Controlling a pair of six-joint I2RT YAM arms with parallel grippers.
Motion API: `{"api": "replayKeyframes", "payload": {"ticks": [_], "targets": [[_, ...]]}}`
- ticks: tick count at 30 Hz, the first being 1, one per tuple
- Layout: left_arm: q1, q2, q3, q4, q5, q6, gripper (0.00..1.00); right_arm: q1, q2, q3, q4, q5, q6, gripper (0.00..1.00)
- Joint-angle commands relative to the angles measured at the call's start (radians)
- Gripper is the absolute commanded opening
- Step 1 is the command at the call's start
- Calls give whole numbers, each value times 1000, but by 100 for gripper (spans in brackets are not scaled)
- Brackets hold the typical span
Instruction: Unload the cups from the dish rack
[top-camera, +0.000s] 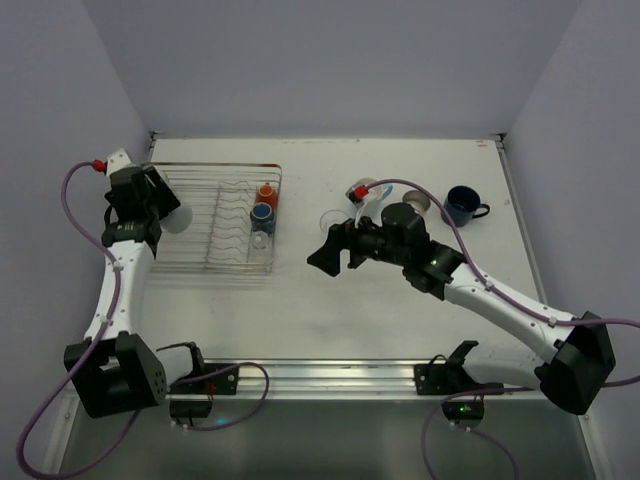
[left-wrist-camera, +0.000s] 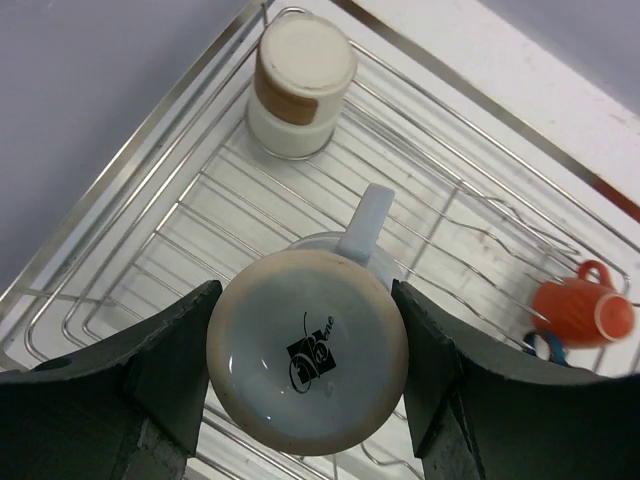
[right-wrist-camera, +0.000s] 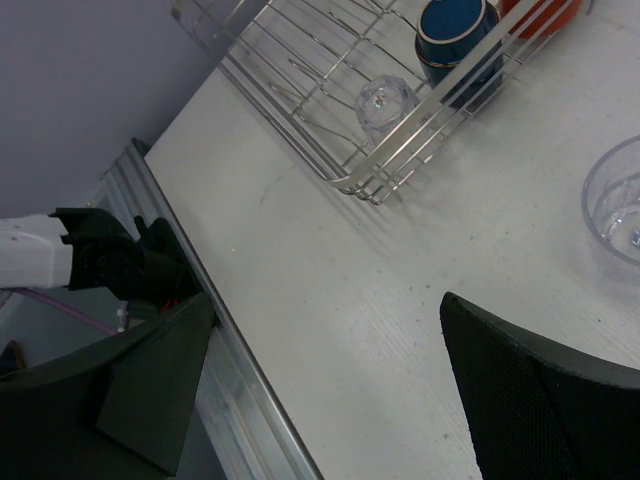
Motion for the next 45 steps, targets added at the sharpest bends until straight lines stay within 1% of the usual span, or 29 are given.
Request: {"api": "replayKeyframes", "payload": {"ticks": [1, 2, 4, 5, 6, 7, 9, 10, 11, 13, 15, 17, 18, 19, 21, 26, 27, 30, 31, 34, 36, 37, 39, 40, 41, 42, 43, 44, 45], "targets": [[-16, -114, -17, 64, 83, -35, 8, 8, -25, -5, 131, -52, 92, 97], [-19, -132, -19, 64, 147, -44, 7, 7, -24, -11, 150, -55, 107, 97], [-50, -186, -7, 61, 200, -64, 7, 8, -18, -11, 185, -64, 146, 97], [-70, -203, 1, 60, 246, -73, 7, 7, -15, -17, 235, -69, 161, 97], [-117, -220, 7, 60, 255, -93, 7, 7, -13, -25, 272, -78, 199, 97], [-140, -250, 18, 61, 263, -107, 7, 8, -10, -43, 358, -92, 222, 97], [-194, -287, 21, 80, 341, -160, 7, 8, 7, -51, 433, -104, 291, 97], [-196, -298, 7, 109, 365, -180, 6, 7, 17, -60, 503, -109, 314, 97], [-226, -307, -4, 130, 437, -200, 6, 7, 36, -63, 538, -107, 334, 98], [-257, -338, -39, 185, 485, -259, 6, 7, 53, -69, 614, -101, 379, 98], [-282, -361, -80, 242, 569, -333, 5, 1, 79, -74, 662, -101, 413, 99], [-300, -396, -149, 362, 635, -384, 5, -4, 96, -75, 691, -93, 419, 99], [-321, -416, -165, 385, 643, -424, 5, -7, 114, -72, 693, -87, 422, 99], [-334, -425, -200, 446, 655, -444, 5, -9, 122, -74, 697, -78, 425, 99], [-364, -441, -220, 495, 672, -481, 5, -12, 131, -77, 722, -83, 434, 99], [-420, -445, -249, 587, 692, -530, 4, -12, 172, -32, 745, -133, 423, 98], [-441, -447, -267, 622, 692, -552, 4, -12, 175, -26, 748, -142, 423, 95], [-473, -453, -294, 682, 682, -581, 4, -10, 194, -5, 780, -176, 458, 89], [-483, -455, -309, 699, 676, -587, 3, -12, 198, -12, 833, -191, 477, 83], [-527, -450, -341, 748, 653, -605, 2, -10, 217, -25, 939, -213, 552, 75], [-564, -447, -360, 768, 640, -609, 1, -9, 225, -23, 951, -210, 566, 63], [-573, -446, -364, 770, 633, -607, 1, -7, 226, -22, 957, -201, 569, 61], [-596, -444, -370, 773, 633, -606, 1, -6, 223, -34, 978, -189, 581, 51], [-602, -447, -372, 773, 625, -604, 4, -4, 220, -38, 984, -187, 588, 46], [-605, -452, -375, 772, 622, -593, 8, -3, 217, -48, 993, -175, 594, 33], [-605, -462, -373, 756, 620, -590, 14, -4, 202, -60, 1001, -164, 601, 26], [-605, -470, -370, 747, 619, -580, 36, -3, 189, -83, 1009, -158, 601, 19], [-605, -478, -364, 730, 616, -545, 50, -3, 176, -97, 998, -138, 598, 13], [-605, -496, -343, 669, 608, -523, 62, -3, 138, -110, 980, -118, 579, 1]]}}
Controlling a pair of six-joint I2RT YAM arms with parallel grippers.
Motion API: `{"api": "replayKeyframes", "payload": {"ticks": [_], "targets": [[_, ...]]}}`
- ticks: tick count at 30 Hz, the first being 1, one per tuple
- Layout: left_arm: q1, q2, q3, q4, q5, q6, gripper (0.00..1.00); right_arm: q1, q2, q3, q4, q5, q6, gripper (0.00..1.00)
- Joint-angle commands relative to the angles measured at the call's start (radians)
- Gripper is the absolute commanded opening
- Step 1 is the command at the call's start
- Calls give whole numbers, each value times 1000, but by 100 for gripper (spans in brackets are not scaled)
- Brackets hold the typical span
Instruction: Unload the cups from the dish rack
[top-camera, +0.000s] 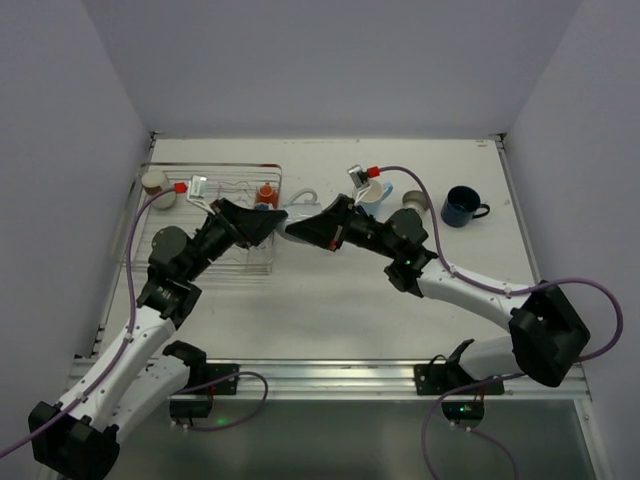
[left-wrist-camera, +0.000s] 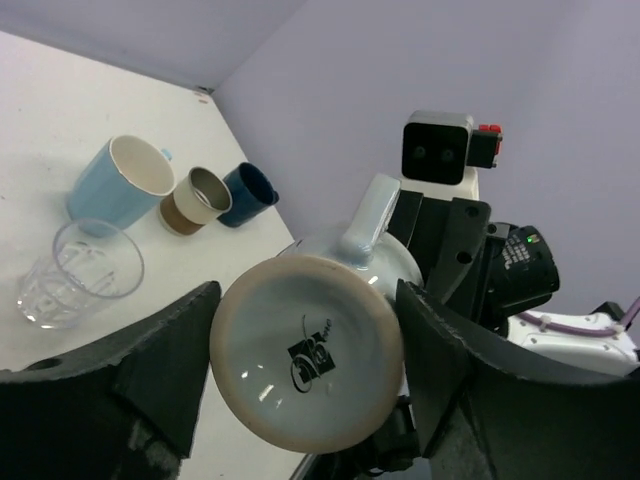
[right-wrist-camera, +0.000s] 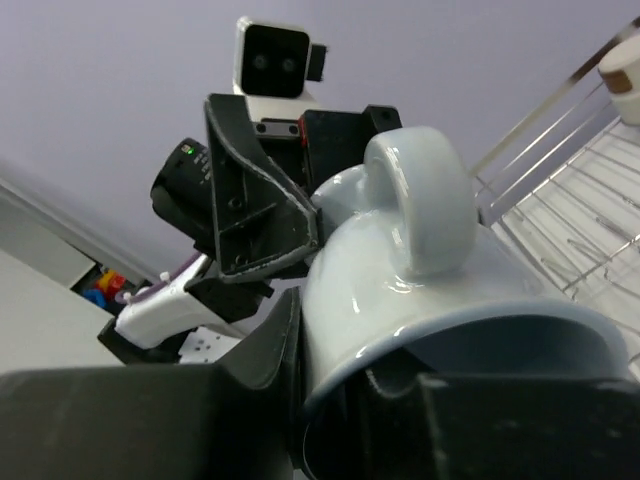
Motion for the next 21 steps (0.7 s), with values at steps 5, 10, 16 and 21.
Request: {"api": "replayKeyframes", "payload": {"ticks": [5, 10, 16, 21], "targets": [[-16, -101, 126, -202, -62, 283, 100, -5, -200, -40, -308, 167, -171, 0], [-16, -141, 178, -443, -140, 438, 100, -28, -323, 48, -749, 285, -356, 0], [-16, -208, 166, -658, -290, 712, 100, -241, -303, 178, -1280, 376, -565, 0], [-16, -307, 56, -692, -433, 745, 100, -274, -129, 267, -1420, 498, -676, 0]]}}
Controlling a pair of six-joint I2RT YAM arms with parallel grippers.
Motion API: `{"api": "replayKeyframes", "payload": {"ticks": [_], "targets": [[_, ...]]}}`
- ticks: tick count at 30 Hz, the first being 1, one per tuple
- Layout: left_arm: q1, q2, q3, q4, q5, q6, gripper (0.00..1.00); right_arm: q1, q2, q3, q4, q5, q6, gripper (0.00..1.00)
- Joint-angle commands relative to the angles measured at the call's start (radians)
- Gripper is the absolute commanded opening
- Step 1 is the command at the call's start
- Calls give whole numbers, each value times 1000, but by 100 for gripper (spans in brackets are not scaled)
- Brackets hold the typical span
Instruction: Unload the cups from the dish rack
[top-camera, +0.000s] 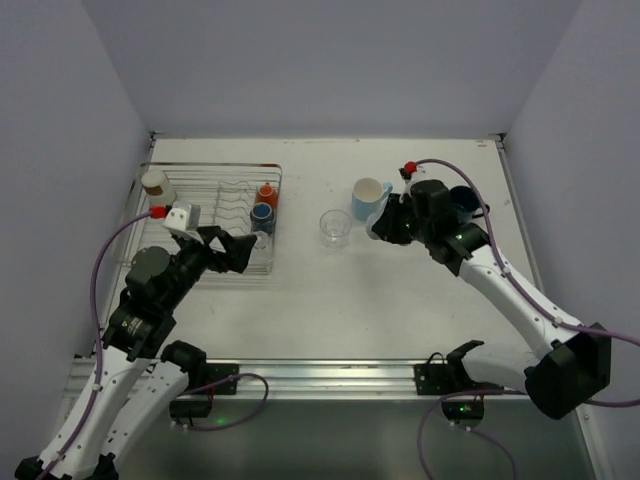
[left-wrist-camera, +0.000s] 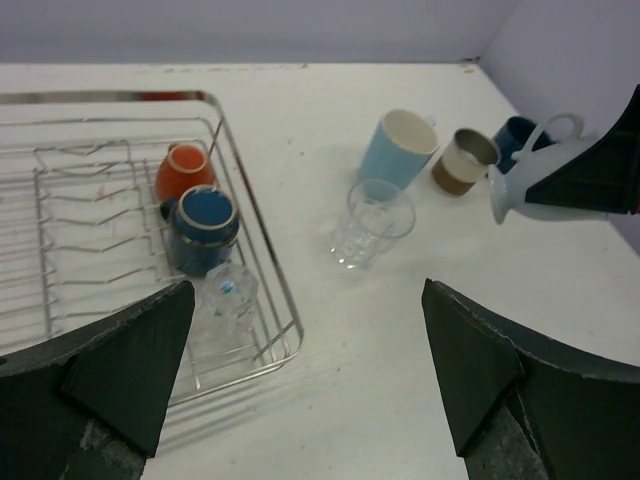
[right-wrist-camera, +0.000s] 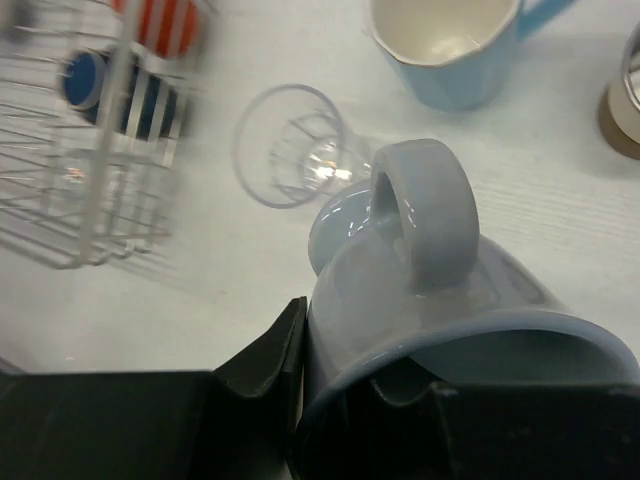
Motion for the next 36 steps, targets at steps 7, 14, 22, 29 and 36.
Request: {"api": "replayKeyframes", "payload": {"ticks": [7, 14, 22, 29, 36], "targets": [[-3, -113, -73, -56, -136, 107, 100, 8, 385, 255, -198, 208, -197, 0], [-2, -98, -70, -59, -132, 110, 100, 9, 580, 377, -249, 266, -220, 3], [-2, -87, -70, -59, -146, 112, 100, 9, 660, 413, -260, 271, -217, 34], [-2, -54, -59, -68, -217, 109, 100, 12, 582, 411, -253, 263, -204, 52], [0, 69, 17, -85, -368, 35, 100, 35, 307, 304, -180, 178, -184, 78]]}}
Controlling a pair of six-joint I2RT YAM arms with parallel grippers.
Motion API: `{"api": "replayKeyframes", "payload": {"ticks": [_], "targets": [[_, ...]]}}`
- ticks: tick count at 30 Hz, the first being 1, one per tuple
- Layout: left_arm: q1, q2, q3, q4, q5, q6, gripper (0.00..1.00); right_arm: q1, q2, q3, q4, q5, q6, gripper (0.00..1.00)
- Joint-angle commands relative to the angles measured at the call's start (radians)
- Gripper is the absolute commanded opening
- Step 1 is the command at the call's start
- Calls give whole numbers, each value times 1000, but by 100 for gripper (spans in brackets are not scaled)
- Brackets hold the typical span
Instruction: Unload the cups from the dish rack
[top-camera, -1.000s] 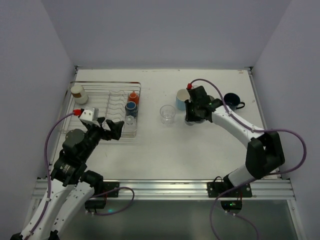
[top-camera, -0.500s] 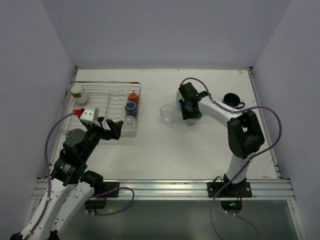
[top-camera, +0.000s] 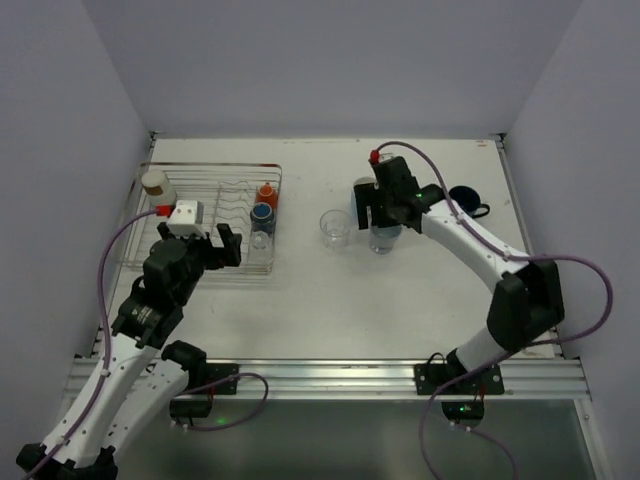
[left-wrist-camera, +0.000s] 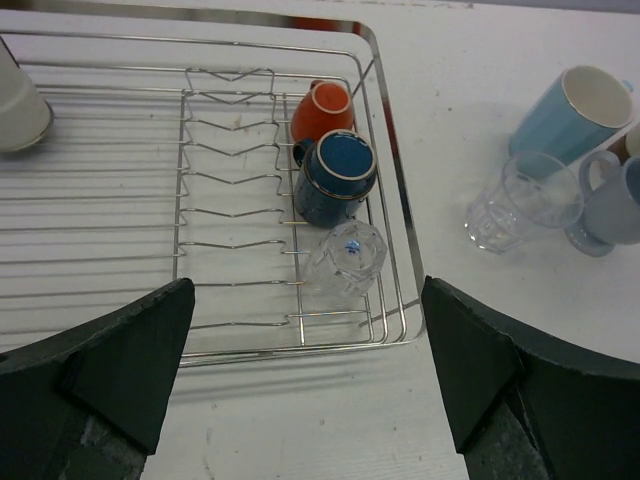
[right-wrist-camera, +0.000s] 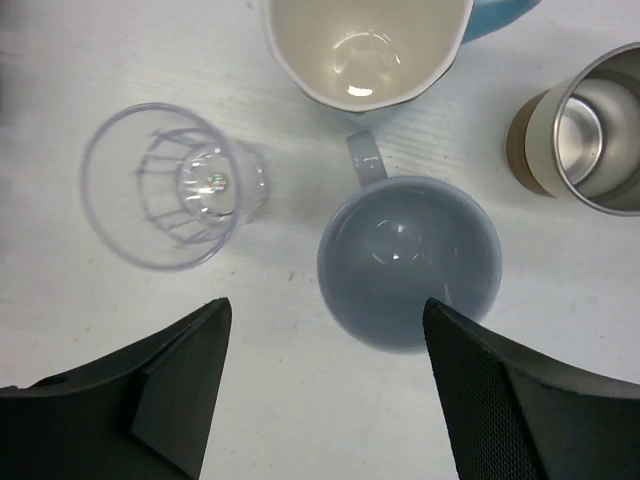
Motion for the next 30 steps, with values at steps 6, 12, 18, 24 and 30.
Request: {"api": "replayKeyframes", "payload": {"ticks": [6, 12, 18, 24, 30], "targets": [[1, 285, 207, 74, -190, -101, 100, 55, -480, -303, 265, -150, 50, 93], [245, 608, 345, 159, -142, -134, 100, 69, -734, -555, 474, -250, 123, 94], [428, 838, 428, 229, -181, -102, 100, 71, -813, -665, 555, -302, 155, 94], [536, 1012, 457, 326, -104, -79, 100, 71, -798, -687, 595, -362, 163, 94], [597, 1128, 526, 371, -121, -30, 100, 74, -779, -704, 607, -399, 168, 94]]}}
